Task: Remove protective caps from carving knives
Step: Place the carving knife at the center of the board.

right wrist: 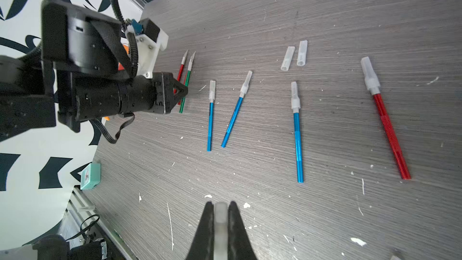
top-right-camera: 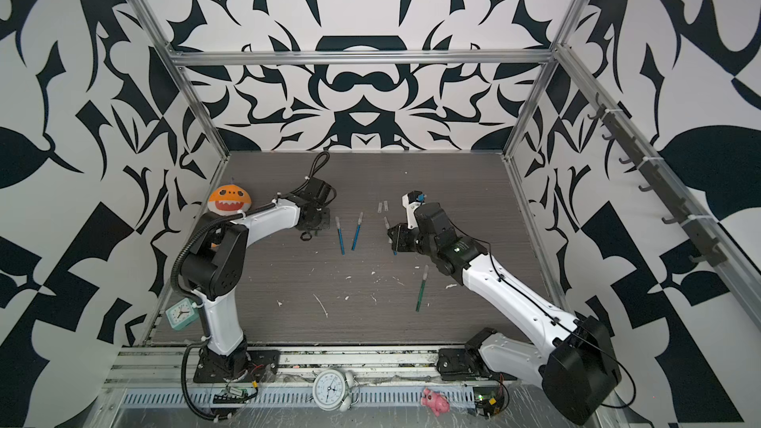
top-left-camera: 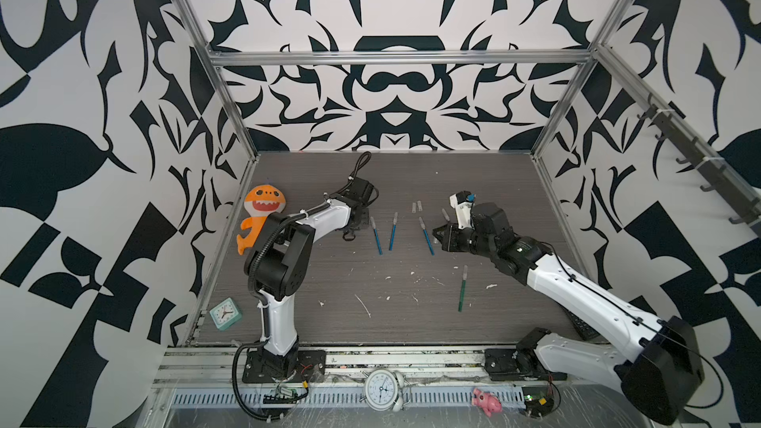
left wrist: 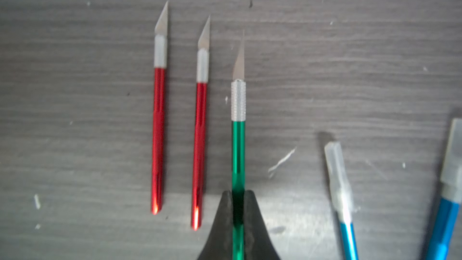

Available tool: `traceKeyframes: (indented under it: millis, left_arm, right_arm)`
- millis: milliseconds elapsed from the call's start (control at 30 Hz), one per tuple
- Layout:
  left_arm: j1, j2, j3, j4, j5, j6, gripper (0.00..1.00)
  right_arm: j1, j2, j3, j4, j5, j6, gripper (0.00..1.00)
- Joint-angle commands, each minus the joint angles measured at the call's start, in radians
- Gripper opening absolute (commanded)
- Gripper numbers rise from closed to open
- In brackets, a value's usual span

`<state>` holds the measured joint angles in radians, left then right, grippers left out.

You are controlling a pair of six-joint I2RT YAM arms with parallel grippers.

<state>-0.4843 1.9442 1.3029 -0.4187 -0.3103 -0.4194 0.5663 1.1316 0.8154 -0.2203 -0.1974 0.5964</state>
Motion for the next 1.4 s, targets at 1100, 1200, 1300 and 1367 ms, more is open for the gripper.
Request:
traceKeyframes:
  millis: [1100, 1200, 1300, 1367]
  left_arm:
    - [0.03, 0.116, 0.154, -0.11, -0.018, 0.043, 0.43]
    - [0.029, 0.089, 0.172, -0.12, -0.012, 0.044, 0.46]
    - [0.024, 0.055, 0.188, -0.126, 0.005, 0.044, 0.47]
    - [0.017, 0.032, 0.2, -0.132, 0.007, 0.045, 0.48]
  right_arm:
    - [0.005, 0.008, 0.01, -0.01, 0.015, -0.004, 0.0]
    - [0.006, 0.012, 0.016, -0.013, 0.02, -0.006, 0.0]
    - [0.006, 0.018, 0.023, -0.017, 0.021, -0.006, 0.0]
    - [0.006, 0.02, 0.027, -0.019, 0.019, -0.005, 0.0]
